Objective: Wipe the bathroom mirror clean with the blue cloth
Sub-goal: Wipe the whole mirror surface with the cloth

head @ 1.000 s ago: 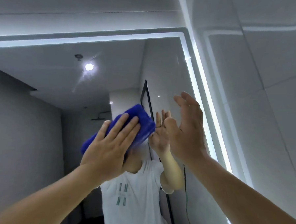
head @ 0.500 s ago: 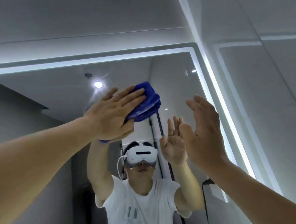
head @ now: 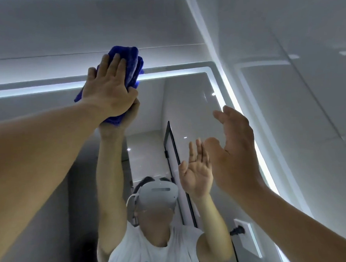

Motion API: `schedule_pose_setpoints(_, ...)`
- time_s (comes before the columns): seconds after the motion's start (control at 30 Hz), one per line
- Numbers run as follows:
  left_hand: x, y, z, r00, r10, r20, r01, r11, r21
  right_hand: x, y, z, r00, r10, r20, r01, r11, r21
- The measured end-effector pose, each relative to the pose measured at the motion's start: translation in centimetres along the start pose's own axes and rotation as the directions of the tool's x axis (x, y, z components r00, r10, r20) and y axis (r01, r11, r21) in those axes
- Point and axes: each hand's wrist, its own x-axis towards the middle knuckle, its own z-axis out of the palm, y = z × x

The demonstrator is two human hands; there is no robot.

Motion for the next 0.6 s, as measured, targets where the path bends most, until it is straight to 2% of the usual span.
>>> schedule_pose_setpoints(0.2, -3.9, 3.5, 0.7, 0.989, 0.150, -0.001, -0.150, 0.989, -0.013, 0.3, -0.6, -1.1, 0.999, 0.042, -0.003, -0.042, 0.999, -0.007)
schedule_pose_setpoints(0.37, -9.0, 6.7, 1.9, 0.950, 0.311, 0.024, -0.310, 0.950, -0.030, 0.2, -1.0, -2.6, 0.997, 0.064, 0.033, -0.061, 0.995, -0.077)
schedule_pose_setpoints(0.47, -12.7, 7.9, 2.7, 0.900, 0.434, 0.037, -0.435, 0.901, 0.003, 0.1, -1.4, -3.9, 0.997, 0.075, 0.036, -0.071, 0.991, -0.116)
schedule_pose_setpoints(0.6, -14.3, 7.6, 2.9, 0.798, 0.597, 0.084, -0.598, 0.801, -0.009, 0.6, -1.0, -5.1, 0.996, 0.065, 0.059, -0.053, 0.981, -0.186)
